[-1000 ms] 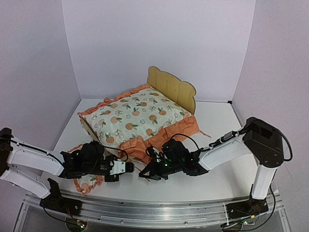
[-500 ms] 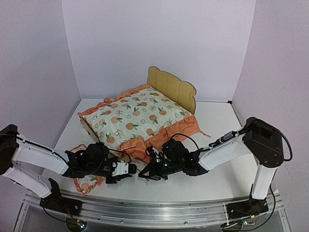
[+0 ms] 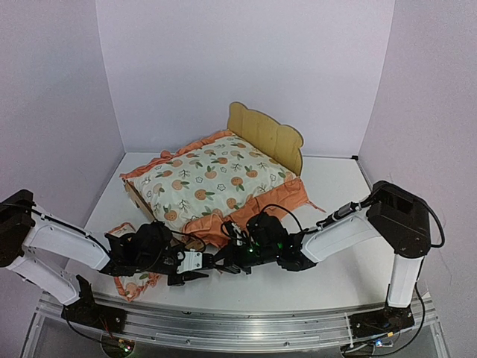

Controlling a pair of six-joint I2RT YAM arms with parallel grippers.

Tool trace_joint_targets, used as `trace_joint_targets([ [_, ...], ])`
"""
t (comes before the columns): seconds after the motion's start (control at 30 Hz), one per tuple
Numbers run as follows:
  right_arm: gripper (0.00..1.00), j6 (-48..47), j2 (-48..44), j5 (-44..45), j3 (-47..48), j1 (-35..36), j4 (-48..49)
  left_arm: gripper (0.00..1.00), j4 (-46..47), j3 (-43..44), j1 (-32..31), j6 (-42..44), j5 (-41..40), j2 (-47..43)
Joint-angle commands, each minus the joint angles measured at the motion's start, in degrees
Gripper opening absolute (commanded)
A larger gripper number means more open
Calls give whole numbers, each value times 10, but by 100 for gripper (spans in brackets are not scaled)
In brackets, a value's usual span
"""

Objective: Set up the pet bed

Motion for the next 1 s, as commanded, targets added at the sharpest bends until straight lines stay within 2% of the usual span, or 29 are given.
trace_joint_targets([
  [0.0, 0, 10, 8, -12, 21, 2, 21, 29, 46, 30, -1, -17, -17, 0],
  [0.17, 0, 9, 11, -13, 19, 1, 21, 21, 46, 36, -1, -24, -32, 0],
  [0.37, 0, 12, 17, -20, 22, 1, 20, 0, 42, 43, 0, -34, -40, -4],
  [0.43, 1, 13, 20, -22, 21, 1, 20, 0, 39, 44, 0, -36, -39, -6],
  [0.57, 12, 16, 19, -29, 11, 1, 20, 0, 28, 39, 0, -37, -40, -8],
  [0.73, 19, 9, 10, -37, -20, -1, 20, 0, 19, 20, 0, -18, -52, -13],
  [0.8, 18, 9, 12, -39, -30, -2, 21, 0, 17, 15, 0, -12, -54, -14],
  [0.97, 6, 10, 28, -55, -29, -2, 21, 0, 15, 9, 1, 1, -53, -10],
])
